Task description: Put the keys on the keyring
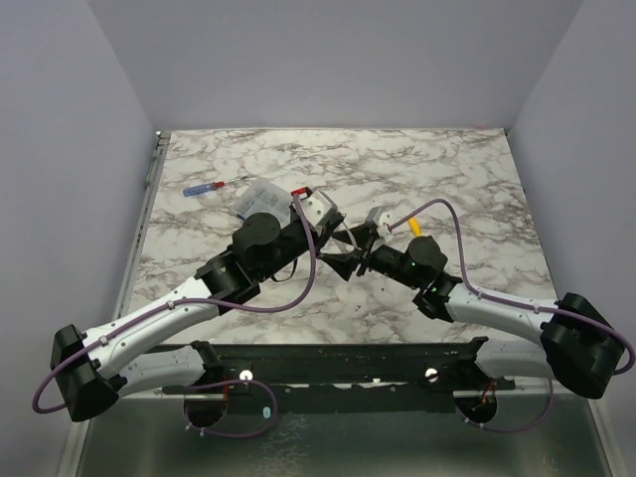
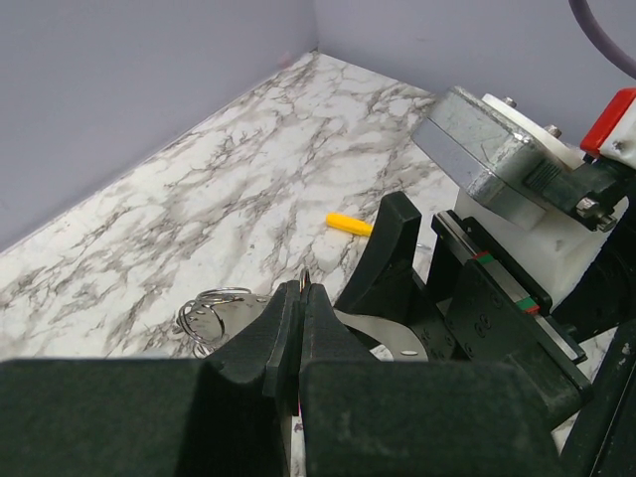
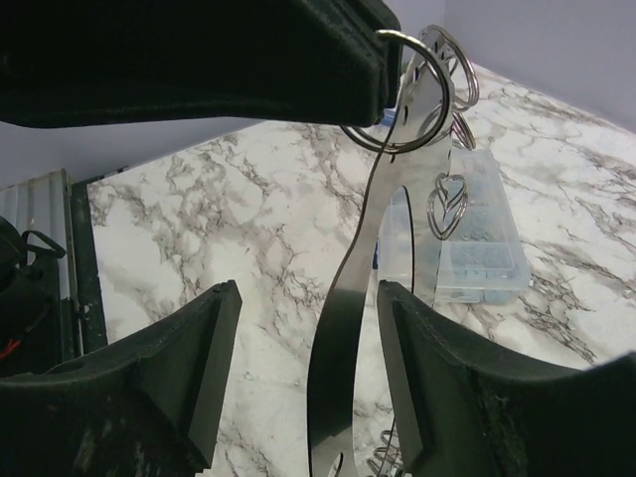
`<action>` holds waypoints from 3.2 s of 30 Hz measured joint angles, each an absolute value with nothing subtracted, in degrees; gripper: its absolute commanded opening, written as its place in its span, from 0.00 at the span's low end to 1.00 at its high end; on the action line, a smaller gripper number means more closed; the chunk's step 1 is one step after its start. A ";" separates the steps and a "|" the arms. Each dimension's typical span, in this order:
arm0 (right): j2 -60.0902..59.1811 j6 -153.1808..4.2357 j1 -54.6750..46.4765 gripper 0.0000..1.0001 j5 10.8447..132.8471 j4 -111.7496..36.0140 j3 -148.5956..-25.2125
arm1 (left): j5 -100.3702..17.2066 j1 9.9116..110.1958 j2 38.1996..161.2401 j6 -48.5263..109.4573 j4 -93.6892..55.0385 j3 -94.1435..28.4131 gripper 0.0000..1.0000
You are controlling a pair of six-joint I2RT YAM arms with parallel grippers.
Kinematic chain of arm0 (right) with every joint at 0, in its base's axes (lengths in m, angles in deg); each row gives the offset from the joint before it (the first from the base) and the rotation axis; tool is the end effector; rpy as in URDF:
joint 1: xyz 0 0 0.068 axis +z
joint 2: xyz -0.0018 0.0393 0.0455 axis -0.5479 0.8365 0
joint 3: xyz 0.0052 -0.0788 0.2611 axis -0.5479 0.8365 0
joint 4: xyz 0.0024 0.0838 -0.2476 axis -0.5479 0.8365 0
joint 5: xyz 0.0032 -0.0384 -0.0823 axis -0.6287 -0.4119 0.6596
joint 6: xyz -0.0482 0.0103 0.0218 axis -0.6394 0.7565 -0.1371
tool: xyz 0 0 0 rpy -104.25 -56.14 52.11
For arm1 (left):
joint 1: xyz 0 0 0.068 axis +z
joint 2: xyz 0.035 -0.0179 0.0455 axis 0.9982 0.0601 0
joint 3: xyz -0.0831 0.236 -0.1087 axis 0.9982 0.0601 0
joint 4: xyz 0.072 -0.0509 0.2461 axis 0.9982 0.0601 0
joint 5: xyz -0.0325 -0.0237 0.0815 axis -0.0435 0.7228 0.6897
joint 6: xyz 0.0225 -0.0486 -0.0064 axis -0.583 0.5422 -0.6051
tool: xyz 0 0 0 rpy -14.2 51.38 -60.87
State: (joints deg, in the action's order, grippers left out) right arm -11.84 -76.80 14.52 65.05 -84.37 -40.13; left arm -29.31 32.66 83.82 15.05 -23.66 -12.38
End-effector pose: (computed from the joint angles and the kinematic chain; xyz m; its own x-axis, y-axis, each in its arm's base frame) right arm 0.1690 0.1992 0.2559 -0.0098 0.1018 -0.9948 -0.8858 0.4608 0.0559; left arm 0.1472 -0.1975 0.3644 0.0370 0.0626 -0.9974 0.7640 0.6416 0.0686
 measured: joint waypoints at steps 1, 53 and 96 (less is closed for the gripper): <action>-11.71 -76.86 14.67 0.65 65.05 -84.20 -40.24 | -29.31 32.77 83.78 15.05 -23.66 -12.29 0.00; -16.15 -84.77 16.33 0.01 70.25 -68.51 -45.05 | -30.12 33.04 80.52 16.58 -24.38 -10.76 0.00; -18.20 -82.70 16.49 0.54 68.66 -61.88 -47.98 | -29.83 33.30 83.12 20.36 -1.65 -23.37 0.00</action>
